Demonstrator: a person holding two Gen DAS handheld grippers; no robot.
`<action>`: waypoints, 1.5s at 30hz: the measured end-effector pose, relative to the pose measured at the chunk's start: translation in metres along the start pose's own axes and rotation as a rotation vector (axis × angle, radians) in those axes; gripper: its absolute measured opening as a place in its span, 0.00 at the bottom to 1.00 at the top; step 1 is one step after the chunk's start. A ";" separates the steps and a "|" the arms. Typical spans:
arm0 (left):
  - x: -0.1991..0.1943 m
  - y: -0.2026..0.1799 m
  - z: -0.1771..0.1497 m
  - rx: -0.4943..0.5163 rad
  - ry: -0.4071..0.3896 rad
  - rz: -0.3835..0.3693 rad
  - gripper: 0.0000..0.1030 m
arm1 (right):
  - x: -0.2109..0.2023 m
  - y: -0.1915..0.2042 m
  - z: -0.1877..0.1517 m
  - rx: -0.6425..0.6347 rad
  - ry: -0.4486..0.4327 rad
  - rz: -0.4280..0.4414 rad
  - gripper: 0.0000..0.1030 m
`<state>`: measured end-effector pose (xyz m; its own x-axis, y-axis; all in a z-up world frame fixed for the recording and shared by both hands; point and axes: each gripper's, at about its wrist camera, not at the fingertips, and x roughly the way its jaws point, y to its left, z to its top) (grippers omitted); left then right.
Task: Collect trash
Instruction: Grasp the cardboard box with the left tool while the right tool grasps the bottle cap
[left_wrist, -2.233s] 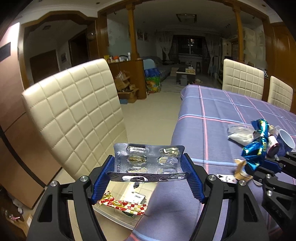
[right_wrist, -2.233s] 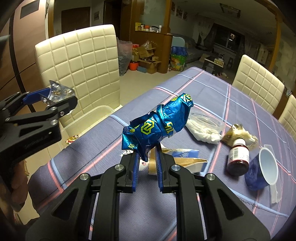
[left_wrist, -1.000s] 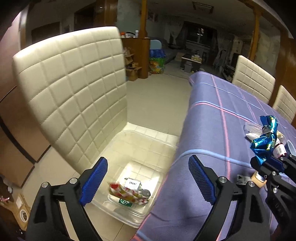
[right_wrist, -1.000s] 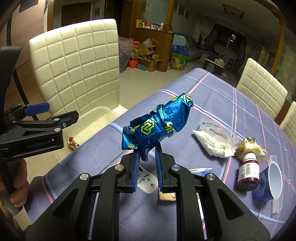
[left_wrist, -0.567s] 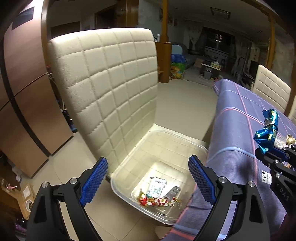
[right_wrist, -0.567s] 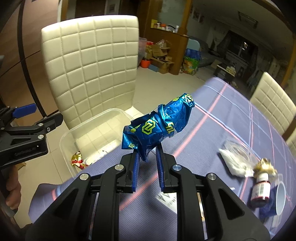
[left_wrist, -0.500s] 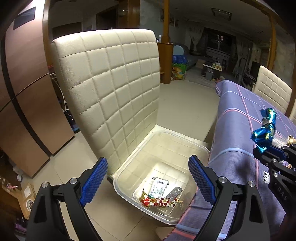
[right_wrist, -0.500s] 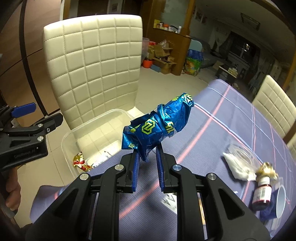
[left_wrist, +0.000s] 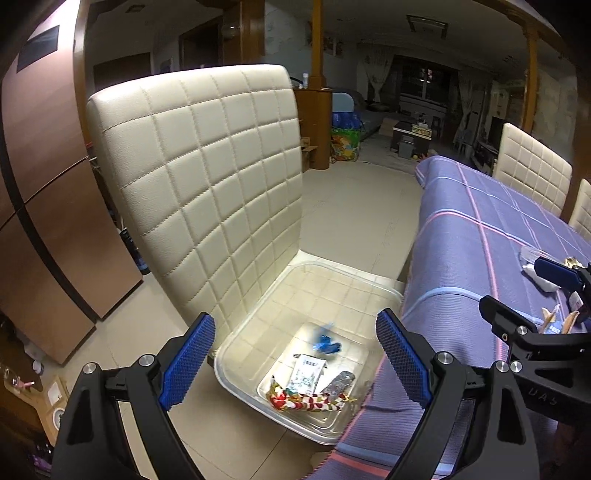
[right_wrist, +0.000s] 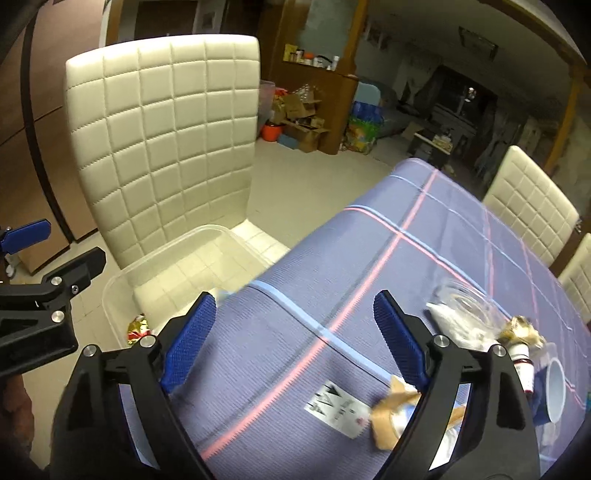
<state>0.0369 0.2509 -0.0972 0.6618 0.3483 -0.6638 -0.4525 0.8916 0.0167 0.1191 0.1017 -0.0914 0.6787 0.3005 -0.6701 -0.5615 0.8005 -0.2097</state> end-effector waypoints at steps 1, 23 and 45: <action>-0.001 -0.005 0.000 0.011 -0.001 -0.005 0.84 | -0.002 -0.003 -0.002 0.003 -0.005 -0.009 0.83; -0.022 -0.146 -0.008 0.251 0.017 -0.232 0.84 | -0.018 -0.118 -0.093 0.224 0.138 0.017 0.64; 0.001 -0.252 -0.024 0.496 0.145 -0.371 0.85 | -0.025 -0.183 -0.123 0.366 0.161 -0.084 0.40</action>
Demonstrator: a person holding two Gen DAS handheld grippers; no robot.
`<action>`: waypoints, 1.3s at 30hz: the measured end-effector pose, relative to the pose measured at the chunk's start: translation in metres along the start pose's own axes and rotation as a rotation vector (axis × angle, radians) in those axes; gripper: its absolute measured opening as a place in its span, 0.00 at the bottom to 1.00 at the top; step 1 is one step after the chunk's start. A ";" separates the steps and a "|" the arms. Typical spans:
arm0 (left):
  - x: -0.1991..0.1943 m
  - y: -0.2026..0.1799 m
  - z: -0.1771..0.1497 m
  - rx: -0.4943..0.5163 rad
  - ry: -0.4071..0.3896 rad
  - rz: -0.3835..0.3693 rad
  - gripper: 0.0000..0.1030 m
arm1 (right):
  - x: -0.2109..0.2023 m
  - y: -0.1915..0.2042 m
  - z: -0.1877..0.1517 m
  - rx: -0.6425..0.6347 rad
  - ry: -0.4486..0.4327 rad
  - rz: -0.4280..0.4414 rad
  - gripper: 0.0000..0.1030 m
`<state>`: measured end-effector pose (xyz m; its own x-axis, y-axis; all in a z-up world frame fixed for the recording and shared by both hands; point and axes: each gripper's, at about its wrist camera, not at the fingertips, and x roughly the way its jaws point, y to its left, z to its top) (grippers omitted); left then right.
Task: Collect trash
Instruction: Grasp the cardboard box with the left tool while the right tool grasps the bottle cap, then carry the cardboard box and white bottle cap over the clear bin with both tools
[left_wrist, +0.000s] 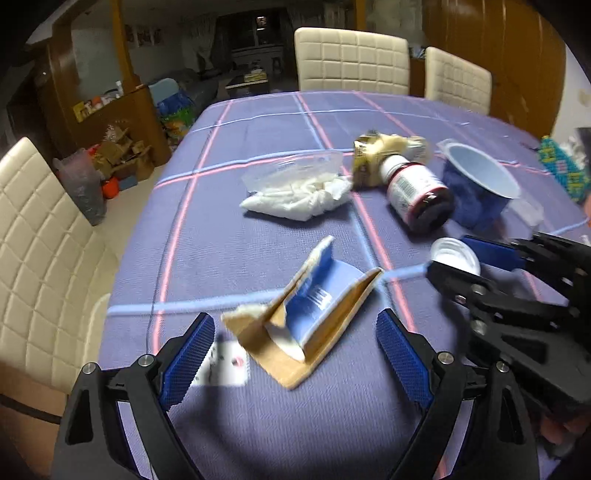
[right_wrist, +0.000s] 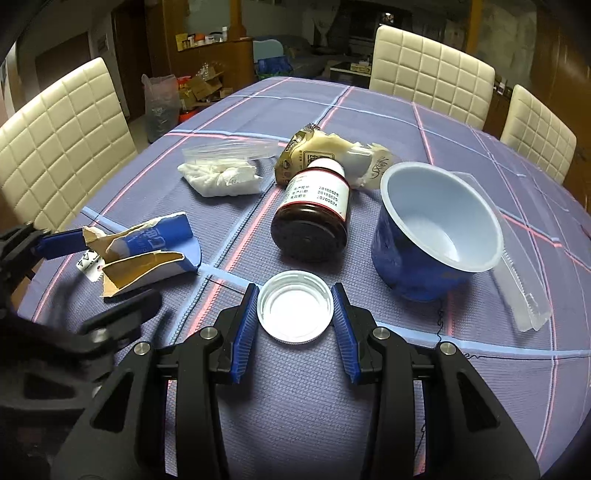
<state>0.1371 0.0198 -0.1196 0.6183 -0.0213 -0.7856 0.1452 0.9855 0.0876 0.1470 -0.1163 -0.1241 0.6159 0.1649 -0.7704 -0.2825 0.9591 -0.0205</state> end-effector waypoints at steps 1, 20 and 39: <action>0.003 0.000 0.003 -0.001 0.004 0.008 0.85 | 0.000 -0.002 0.000 0.005 -0.001 0.004 0.40; -0.017 0.010 0.003 -0.038 -0.046 0.014 0.31 | -0.011 0.017 0.004 -0.055 -0.028 0.009 0.40; -0.074 0.092 -0.012 -0.163 -0.174 0.186 0.31 | -0.037 0.095 0.041 -0.203 -0.122 0.077 0.40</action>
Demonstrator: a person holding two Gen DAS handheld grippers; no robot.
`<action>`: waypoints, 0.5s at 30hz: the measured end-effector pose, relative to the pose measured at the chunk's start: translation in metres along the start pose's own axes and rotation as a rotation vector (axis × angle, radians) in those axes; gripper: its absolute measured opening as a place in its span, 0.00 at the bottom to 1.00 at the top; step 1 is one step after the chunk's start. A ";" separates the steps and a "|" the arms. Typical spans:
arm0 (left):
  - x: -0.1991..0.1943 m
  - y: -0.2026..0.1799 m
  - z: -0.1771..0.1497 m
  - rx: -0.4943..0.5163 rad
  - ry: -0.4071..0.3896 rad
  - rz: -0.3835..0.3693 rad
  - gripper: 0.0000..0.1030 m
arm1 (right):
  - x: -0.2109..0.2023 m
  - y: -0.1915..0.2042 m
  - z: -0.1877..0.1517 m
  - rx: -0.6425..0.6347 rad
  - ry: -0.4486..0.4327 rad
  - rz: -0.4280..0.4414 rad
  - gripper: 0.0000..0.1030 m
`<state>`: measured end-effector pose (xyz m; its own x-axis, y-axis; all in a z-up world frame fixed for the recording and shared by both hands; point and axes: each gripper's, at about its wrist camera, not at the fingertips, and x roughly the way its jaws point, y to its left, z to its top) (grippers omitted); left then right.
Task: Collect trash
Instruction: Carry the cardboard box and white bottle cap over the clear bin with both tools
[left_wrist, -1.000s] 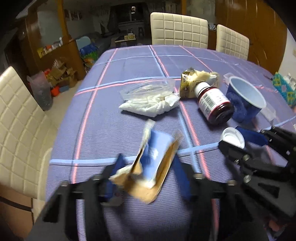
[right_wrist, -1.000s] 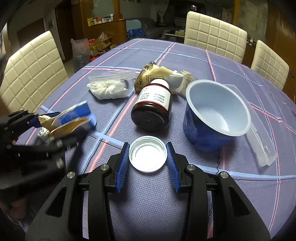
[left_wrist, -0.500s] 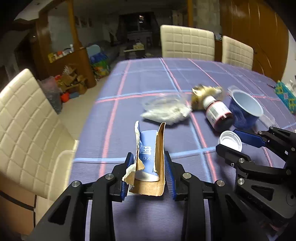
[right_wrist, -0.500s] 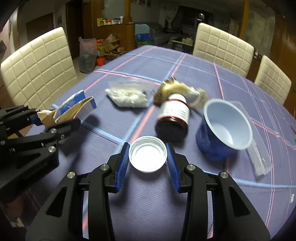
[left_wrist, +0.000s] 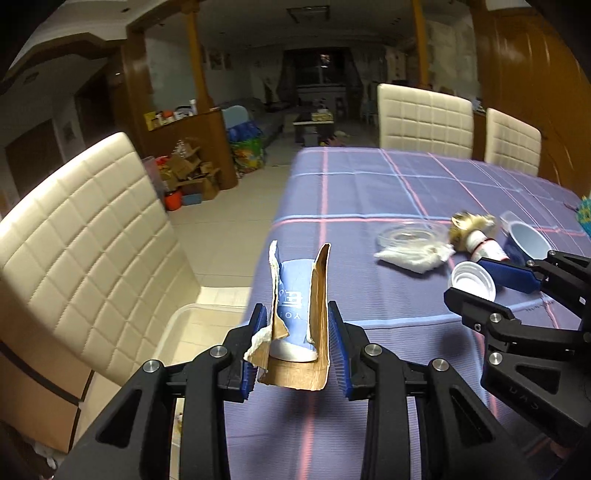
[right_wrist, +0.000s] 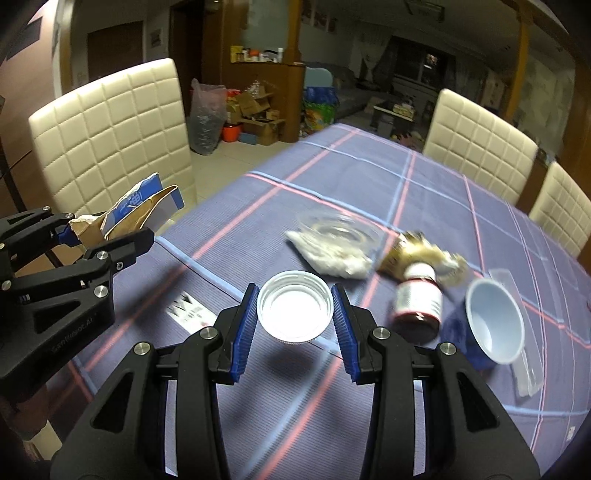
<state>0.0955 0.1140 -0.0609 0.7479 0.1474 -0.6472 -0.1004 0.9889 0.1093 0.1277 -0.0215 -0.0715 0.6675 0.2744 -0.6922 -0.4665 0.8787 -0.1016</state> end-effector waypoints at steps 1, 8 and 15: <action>-0.001 0.004 0.000 -0.007 -0.002 0.006 0.31 | 0.000 0.003 0.002 -0.006 -0.002 0.003 0.40; -0.009 0.037 -0.006 -0.054 -0.025 0.079 0.31 | 0.000 0.039 0.021 -0.078 -0.029 0.035 0.40; -0.012 0.072 -0.011 -0.115 -0.024 0.127 0.31 | 0.000 0.079 0.040 -0.162 -0.062 0.068 0.40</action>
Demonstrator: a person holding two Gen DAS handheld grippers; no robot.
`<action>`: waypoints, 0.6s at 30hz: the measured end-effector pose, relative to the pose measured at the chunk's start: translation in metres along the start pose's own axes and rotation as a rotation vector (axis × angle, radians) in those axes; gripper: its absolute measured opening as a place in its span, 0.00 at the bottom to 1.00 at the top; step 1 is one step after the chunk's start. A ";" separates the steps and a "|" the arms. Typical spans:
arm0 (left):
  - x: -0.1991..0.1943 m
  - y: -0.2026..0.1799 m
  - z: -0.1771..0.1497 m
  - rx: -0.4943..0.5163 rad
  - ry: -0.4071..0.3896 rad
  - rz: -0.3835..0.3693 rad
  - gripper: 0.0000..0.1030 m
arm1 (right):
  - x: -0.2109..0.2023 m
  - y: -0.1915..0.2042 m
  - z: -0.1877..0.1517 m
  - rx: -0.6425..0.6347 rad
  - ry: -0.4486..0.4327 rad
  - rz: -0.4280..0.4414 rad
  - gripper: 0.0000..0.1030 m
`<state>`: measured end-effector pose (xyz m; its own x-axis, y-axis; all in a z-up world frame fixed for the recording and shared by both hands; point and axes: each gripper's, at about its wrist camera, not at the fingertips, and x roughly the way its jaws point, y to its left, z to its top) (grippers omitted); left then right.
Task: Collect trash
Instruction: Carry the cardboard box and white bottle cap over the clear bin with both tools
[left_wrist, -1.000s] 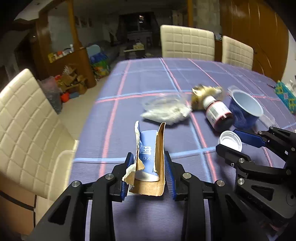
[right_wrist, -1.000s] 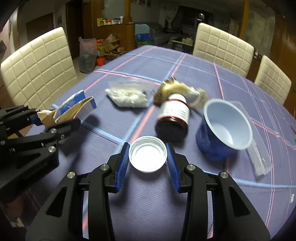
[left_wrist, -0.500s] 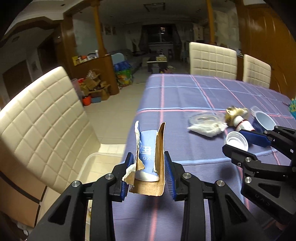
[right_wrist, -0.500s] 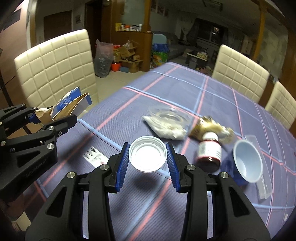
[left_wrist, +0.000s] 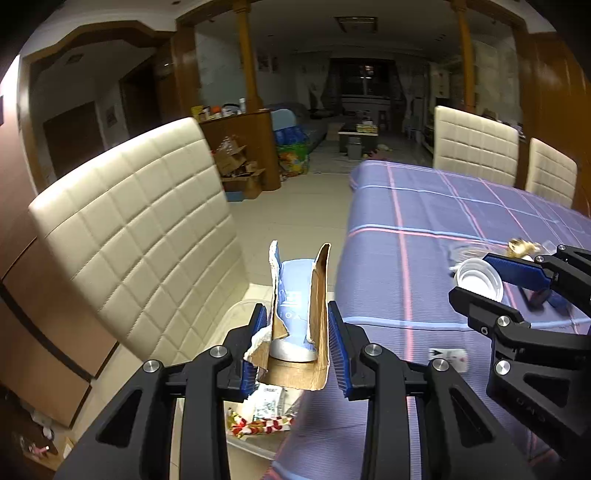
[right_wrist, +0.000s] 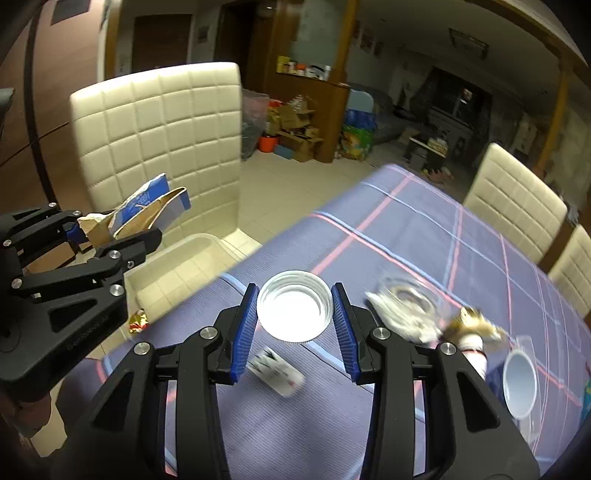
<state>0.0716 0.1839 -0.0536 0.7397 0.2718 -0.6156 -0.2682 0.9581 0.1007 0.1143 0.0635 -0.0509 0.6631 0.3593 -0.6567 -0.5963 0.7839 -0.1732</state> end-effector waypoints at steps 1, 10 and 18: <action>0.001 0.007 -0.001 -0.011 0.002 0.006 0.31 | 0.002 0.006 0.003 -0.009 -0.001 0.007 0.40; 0.013 0.044 -0.010 -0.068 0.024 0.072 0.31 | 0.022 0.035 0.021 -0.056 0.007 0.042 0.40; 0.023 0.067 -0.017 -0.112 0.044 0.097 0.31 | 0.038 0.041 0.029 -0.059 0.018 0.041 0.40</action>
<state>0.0597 0.2530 -0.0740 0.6803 0.3556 -0.6408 -0.4058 0.9109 0.0746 0.1274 0.1240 -0.0617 0.6296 0.3807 -0.6772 -0.6485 0.7376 -0.1882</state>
